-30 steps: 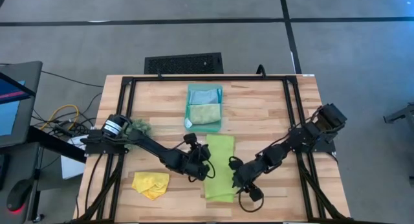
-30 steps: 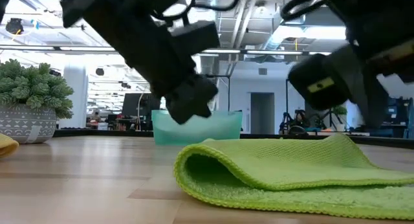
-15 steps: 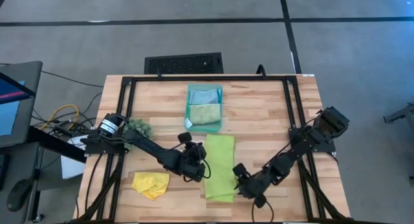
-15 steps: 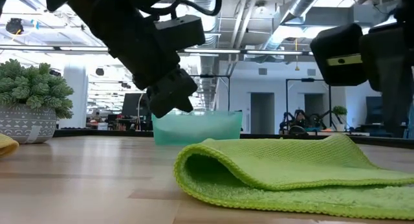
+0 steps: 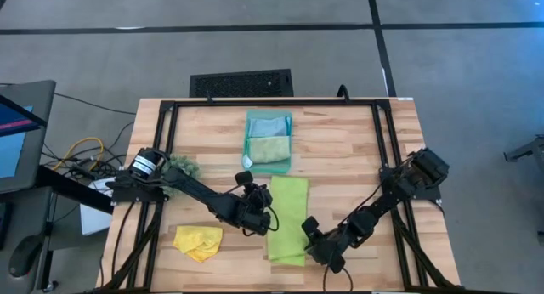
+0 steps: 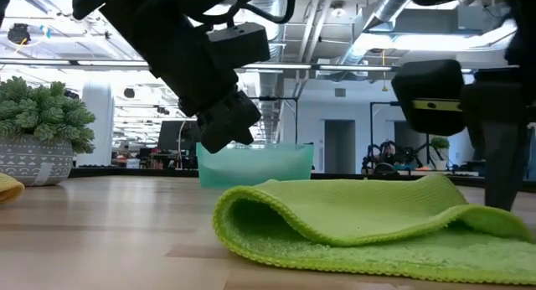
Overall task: Fold microfiber towels
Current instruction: Fold the light green microfiber cloth
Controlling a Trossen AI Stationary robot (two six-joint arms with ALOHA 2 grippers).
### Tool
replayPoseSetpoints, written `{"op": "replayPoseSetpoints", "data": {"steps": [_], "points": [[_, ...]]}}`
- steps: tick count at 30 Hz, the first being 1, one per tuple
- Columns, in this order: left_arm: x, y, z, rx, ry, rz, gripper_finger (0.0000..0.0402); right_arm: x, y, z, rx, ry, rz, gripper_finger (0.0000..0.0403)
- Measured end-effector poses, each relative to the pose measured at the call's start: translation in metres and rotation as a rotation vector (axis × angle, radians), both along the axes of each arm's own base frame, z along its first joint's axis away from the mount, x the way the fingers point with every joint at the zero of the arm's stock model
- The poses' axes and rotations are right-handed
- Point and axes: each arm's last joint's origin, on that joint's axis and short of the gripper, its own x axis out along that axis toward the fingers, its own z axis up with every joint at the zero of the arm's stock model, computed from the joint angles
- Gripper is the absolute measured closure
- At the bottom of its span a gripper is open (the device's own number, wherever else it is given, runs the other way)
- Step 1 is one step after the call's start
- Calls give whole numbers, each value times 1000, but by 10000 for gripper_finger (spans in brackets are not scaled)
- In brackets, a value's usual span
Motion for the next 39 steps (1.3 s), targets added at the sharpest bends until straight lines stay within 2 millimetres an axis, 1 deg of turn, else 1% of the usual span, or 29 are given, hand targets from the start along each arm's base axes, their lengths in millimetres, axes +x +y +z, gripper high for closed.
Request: {"op": "replayPoseSetpoints", "data": {"steps": [5, 7, 8, 11, 15, 18, 21, 25, 27, 31, 33, 35, 37, 39], "points": [[2, -7, 4, -11, -23, -20, 402, 2, -1, 11, -7, -9, -9, 363], [5, -15, 14, -8, -35, -52, 401, 4, 1, 19, 12, -33, -9, 388], [6, -20, 21, -4, -39, -71, 401, 4, 3, 22, 25, -47, -8, 394], [9, -35, 41, 1, -53, -134, 401, 6, 7, 28, 75, -65, -32, 386], [5, -60, 57, 30, -27, -230, 401, 14, 14, 39, 173, -150, -38, 374], [-1, -81, 71, 52, -15, -308, 401, 16, 16, 43, 226, -166, -26, 380], [-9, -100, 77, 54, 6, -406, 401, 16, 15, 42, 247, -139, -9, 389], [-18, -120, 76, -34, 37, -522, 401, 18, 12, 41, 246, -130, -14, 391], [-18, -129, 71, -74, 32, -562, 401, 19, 11, 41, 248, -126, -25, 387], [-11, -148, 47, -32, 35, -652, 401, 18, 11, 41, 244, -119, -24, 380], [-6, -154, 37, -26, 5, -677, 397, 18, 10, 40, 238, -116, -22, 380], [-1, -158, 30, -14, 1, -715, 385, 18, 10, 40, 234, -112, -21, 382], [2, -159, 26, -8, -1, -735, 364, 18, 10, 40, 233, -111, -23, 385], [4, -160, 26, -17, -21, -745, 338, 18, 9, 39, 228, -106, -24, 386]]}}
